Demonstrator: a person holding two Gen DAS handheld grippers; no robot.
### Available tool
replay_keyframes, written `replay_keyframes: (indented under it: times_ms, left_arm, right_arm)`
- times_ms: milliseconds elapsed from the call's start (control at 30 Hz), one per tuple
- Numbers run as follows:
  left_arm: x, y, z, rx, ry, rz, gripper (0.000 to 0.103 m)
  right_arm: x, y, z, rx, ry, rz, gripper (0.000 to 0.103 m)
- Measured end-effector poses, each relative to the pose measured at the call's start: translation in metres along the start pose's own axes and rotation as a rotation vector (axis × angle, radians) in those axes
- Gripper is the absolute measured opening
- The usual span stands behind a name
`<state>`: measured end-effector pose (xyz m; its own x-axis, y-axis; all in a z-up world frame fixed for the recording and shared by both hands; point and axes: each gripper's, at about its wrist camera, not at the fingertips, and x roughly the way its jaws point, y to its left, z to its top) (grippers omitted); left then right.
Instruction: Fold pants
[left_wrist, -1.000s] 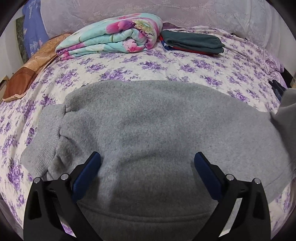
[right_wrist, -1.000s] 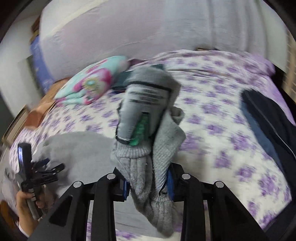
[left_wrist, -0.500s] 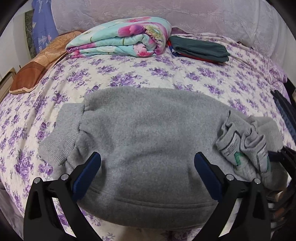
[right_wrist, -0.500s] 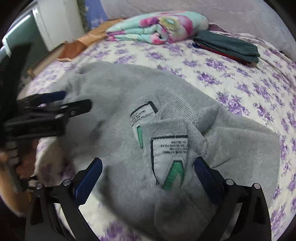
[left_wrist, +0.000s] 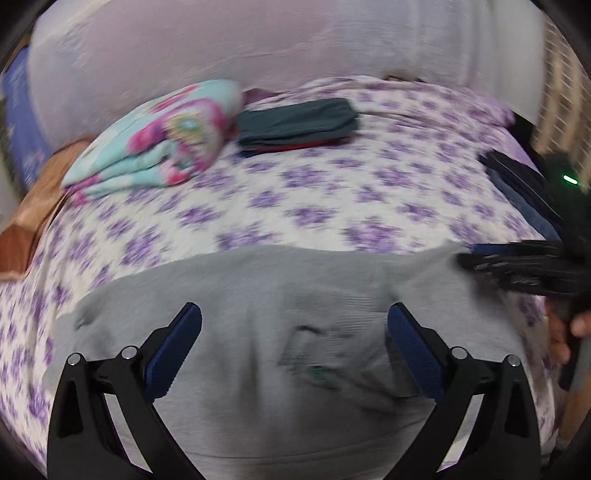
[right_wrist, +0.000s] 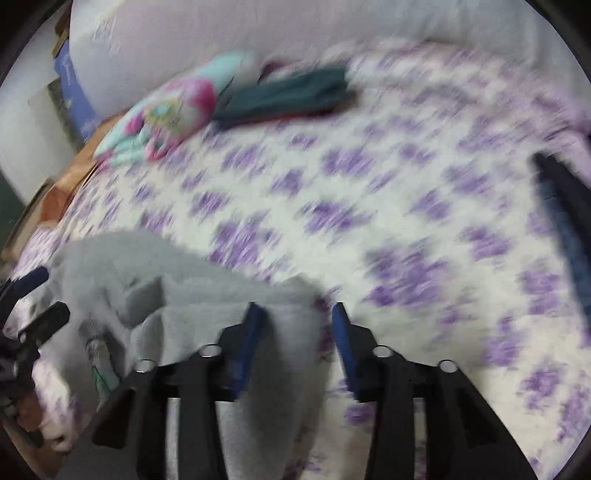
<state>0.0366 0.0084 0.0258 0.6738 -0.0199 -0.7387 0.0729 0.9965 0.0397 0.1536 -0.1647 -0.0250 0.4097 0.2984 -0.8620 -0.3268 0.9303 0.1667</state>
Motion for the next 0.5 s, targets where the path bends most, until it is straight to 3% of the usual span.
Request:
replay_keyframes:
  times_ms: [100, 133, 200, 233, 300, 333, 400, 500]
  left_arm:
    - [0.018, -0.018, -0.002, 0.071, 0.039, 0.021, 0.099]
    - [0.036, -0.019, -0.004, 0.098, 0.086, 0.077, 0.099]
    - [0.061, -0.009, -0.007, 0.069, 0.156, 0.197, 0.099]
    - [0.066, 0.002, -0.007, 0.020, 0.169, 0.200, 0.099]
    - [0.069, 0.025, -0.009, -0.080, 0.199, 0.185, 0.099]
    - [0.073, 0.039, -0.012, -0.128, 0.218, 0.229, 0.099]
    - [0.075, 0.051, -0.018, -0.160, 0.238, 0.251, 0.099]
    - [0.055, 0.053, -0.021, -0.172, 0.200, 0.217, 0.098]
  right_arm:
    - [0.008, -0.004, 0.001, 0.012, -0.037, -0.011, 0.043]
    - [0.008, -0.011, 0.002, 0.049, -0.053, 0.004, 0.040]
    - [0.006, -0.022, 0.003, 0.095, -0.090, 0.010, 0.033]
    - [0.006, -0.025, 0.001, 0.097, -0.111, -0.009, 0.032]
    - [0.014, -0.017, -0.007, 0.045, -0.106, -0.053, 0.033]
    - [0.018, -0.016, -0.004, 0.022, -0.113, -0.078, 0.034]
    - [0.010, -0.013, -0.006, -0.013, -0.139, -0.101, 0.044]
    - [-0.027, -0.012, -0.008, -0.026, -0.212, -0.079, 0.053]
